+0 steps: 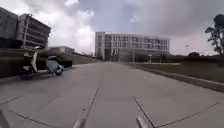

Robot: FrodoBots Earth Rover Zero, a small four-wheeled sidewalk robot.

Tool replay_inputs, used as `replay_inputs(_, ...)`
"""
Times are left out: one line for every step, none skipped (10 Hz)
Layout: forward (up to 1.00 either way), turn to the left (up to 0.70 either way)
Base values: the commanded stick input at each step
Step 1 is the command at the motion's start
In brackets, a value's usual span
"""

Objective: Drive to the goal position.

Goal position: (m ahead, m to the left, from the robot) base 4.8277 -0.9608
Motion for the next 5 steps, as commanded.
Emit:
replay_inputs(0.70,0.00)
replay_inputs(0.70,0.00)
replay_inputs(0.70,0.00)
replay_inputs(0.70,0.00)
replay_inputs(0.70,0.00)
